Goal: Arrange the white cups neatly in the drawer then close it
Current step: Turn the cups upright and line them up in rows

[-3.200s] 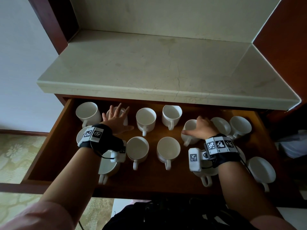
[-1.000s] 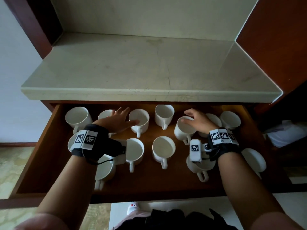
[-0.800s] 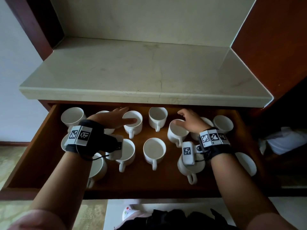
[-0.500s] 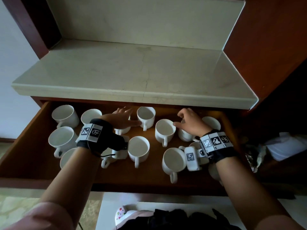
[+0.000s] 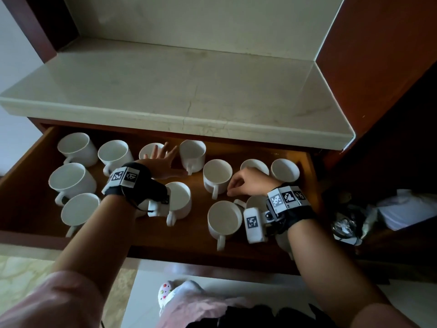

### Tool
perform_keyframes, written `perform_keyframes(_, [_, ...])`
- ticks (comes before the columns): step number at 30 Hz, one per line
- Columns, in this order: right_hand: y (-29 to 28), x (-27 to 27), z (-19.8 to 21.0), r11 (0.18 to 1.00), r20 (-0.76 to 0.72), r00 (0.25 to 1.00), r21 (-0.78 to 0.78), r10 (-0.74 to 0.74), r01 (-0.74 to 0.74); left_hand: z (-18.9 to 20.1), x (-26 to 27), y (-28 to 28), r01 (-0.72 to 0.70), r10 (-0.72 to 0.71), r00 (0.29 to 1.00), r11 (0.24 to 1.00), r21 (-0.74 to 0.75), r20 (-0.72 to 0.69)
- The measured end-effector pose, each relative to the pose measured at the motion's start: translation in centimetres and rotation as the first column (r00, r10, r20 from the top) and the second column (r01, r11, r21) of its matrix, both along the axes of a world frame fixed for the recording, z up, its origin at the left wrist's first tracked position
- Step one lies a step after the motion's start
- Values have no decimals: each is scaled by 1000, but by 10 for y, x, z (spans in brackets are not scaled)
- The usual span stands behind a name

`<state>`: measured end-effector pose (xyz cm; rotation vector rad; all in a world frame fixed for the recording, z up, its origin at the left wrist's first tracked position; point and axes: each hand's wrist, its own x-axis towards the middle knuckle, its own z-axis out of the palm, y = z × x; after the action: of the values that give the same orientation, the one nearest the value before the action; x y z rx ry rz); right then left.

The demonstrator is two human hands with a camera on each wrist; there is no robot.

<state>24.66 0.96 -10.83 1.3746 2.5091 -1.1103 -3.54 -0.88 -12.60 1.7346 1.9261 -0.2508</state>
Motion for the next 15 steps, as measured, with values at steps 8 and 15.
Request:
perform_keyframes(8, [4,-8,-15,992,-65,991,-42,-119,116,-4,-2,-1,-7,7,1000,1000,-2,-31])
perform_keyframes(15, [8,-11,-25,981,-196,962,-10,-191,193,-6,-3,0,-4,3,1000,1000,-20,-26])
